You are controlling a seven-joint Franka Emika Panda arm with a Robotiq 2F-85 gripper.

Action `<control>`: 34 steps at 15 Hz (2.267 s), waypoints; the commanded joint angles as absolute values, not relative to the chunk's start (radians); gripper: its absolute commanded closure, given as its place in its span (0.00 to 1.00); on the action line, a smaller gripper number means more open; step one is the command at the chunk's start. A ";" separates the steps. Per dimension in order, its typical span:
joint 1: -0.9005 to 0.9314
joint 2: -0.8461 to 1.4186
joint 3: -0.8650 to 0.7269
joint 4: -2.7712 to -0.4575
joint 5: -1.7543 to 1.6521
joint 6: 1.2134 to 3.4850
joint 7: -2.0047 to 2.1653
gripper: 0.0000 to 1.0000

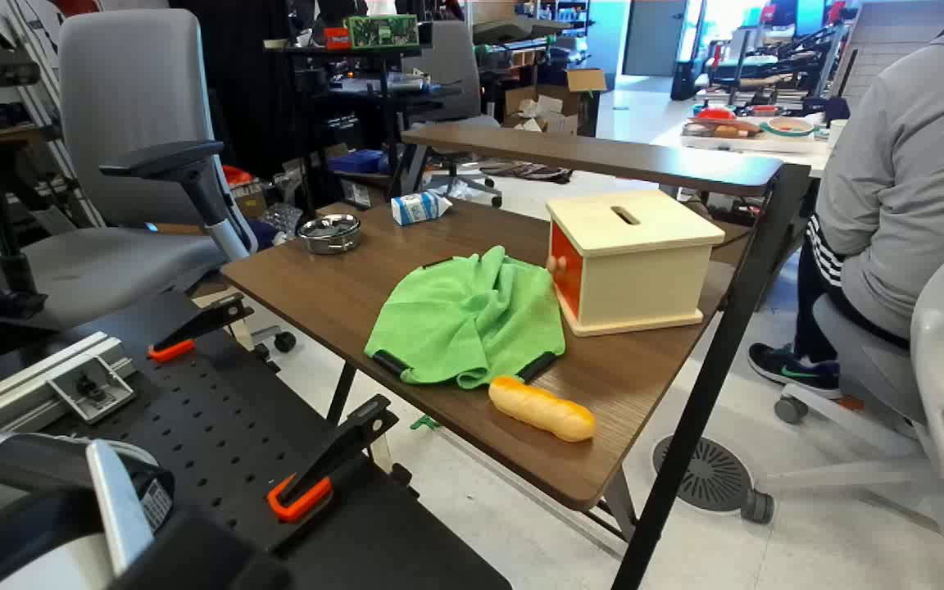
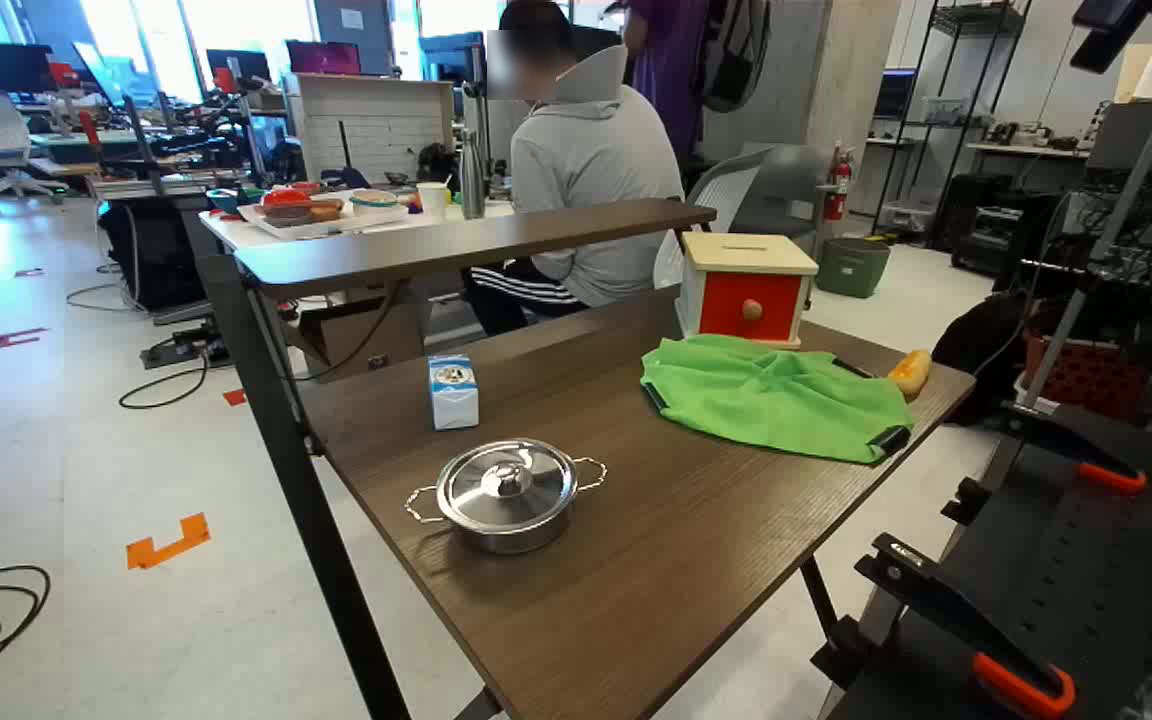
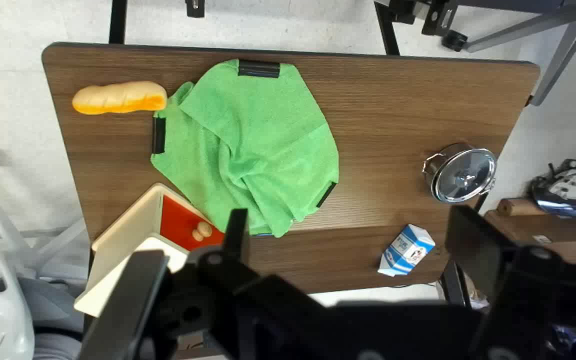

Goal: Move the green towel farther away from you

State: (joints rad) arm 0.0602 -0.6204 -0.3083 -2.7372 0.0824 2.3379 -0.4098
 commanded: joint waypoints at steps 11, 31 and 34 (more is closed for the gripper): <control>0.062 -0.509 -0.250 -2.721 0.115 2.410 -0.351 0.00; 0.030 0.389 -0.072 -2.269 0.018 2.597 0.082 0.00; 0.049 0.446 -0.097 -2.233 -0.026 2.605 0.151 0.00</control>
State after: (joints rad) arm 0.0305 0.3925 -0.0730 -2.2890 0.0221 2.6239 0.0807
